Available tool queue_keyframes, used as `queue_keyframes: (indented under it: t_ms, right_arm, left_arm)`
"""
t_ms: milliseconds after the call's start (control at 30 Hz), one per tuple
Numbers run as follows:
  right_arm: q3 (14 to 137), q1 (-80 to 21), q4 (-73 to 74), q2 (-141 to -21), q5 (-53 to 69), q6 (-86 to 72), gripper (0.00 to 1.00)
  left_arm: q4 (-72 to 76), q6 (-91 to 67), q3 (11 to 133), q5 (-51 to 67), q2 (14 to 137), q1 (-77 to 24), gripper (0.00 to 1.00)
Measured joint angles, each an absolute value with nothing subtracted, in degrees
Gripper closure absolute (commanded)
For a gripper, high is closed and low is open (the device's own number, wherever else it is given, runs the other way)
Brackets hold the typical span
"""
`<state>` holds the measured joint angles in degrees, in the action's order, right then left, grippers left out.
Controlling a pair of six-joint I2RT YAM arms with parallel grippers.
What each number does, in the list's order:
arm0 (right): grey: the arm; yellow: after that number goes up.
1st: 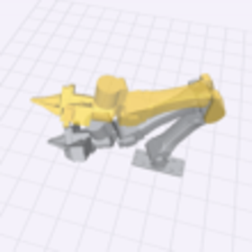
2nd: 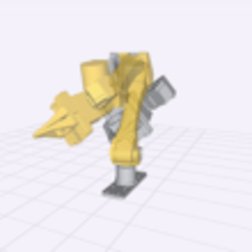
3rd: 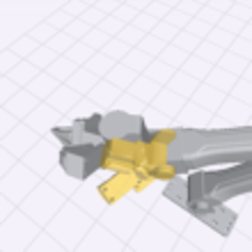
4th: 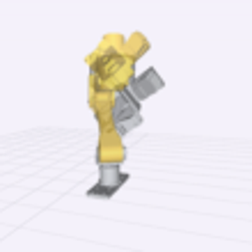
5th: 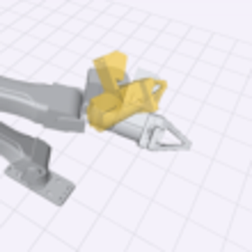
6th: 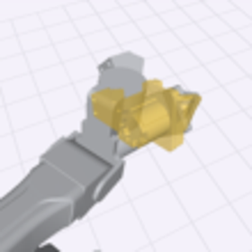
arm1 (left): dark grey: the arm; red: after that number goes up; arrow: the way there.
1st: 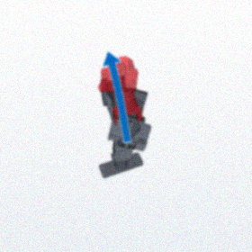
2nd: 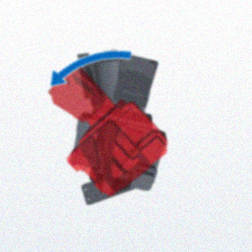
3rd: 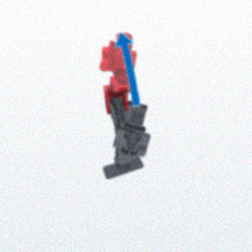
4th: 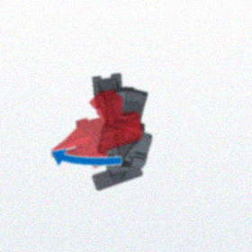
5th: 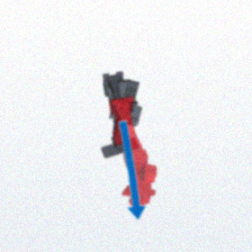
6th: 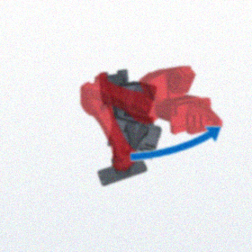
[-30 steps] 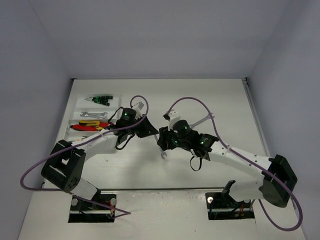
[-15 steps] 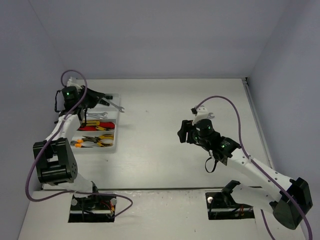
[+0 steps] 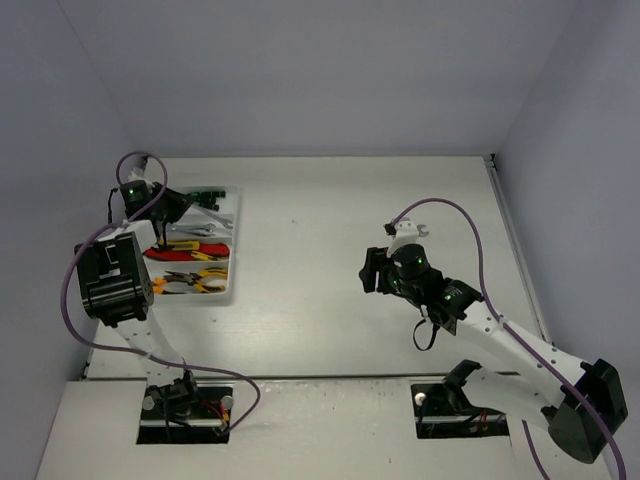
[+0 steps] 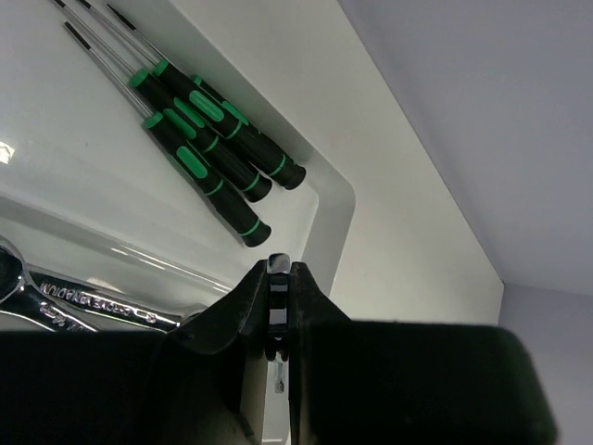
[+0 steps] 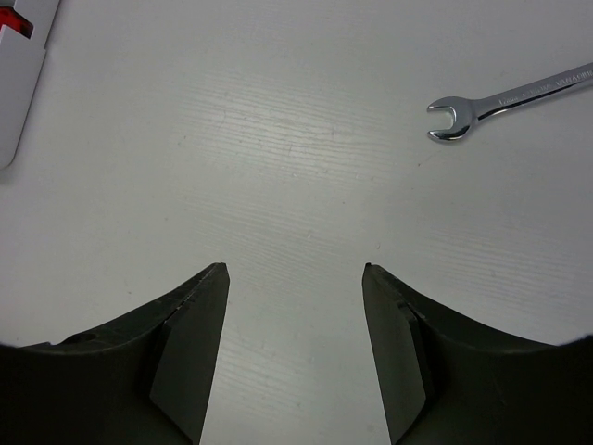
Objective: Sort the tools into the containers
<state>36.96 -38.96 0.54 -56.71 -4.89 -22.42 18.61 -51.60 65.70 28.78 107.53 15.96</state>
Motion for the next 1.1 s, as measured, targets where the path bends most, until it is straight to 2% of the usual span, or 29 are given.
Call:
queue_keyframes:
  t_ms: [233, 333, 400, 567, 700, 767, 1033, 1100]
  right_arm:
    - [36.1, -38.7, 0.7, -56.7, -4.9, -22.3, 0.42]
    - [36.1, -38.7, 0.7, -56.7, -4.9, -22.2, 0.42]
    - [36.1, -38.7, 0.7, -56.8, -5.0, -22.2, 0.42]
    - [36.1, -38.6, 0.7, -56.8, -6.2, -22.2, 0.41]
    - [36.1, -38.1, 0.9, -56.8, -8.9, -22.8, 0.33]
    - [36.2, -37.6, 1.2, -57.2, -10.5, -23.7, 0.33]
    - [40.1, -33.7, 3.7, -65.7, -15.3, -28.0, 0.36]
    - [40.7, -32.2, 4.1, -67.2, -16.3, -29.5, 0.31]
  left_arm:
    - [23.4, -49.9, 63.6, 27.9, 108.8, 15.9, 0.50]
    - [24.9, -49.0, 61.9, 26.4, 108.1, 15.9, 0.36]
    - [25.0, -48.2, 60.1, 25.1, 106.9, 15.9, 0.32]
    - [21.4, -45.0, 57.4, 20.0, 100.9, 15.9, 0.29]
    - [17.0, -41.5, 57.4, 14.3, 94.6, 15.9, 0.29]
    - [13.9, -39.8, 58.2, 11.7, 92.0, 15.9, 0.28]
    - [1.1, -35.6, 63.3, 2.5, 89.8, 15.8, 0.28]
    - [-2.7, -35.1, 63.4, 0.9, 89.1, 15.5, 0.28]
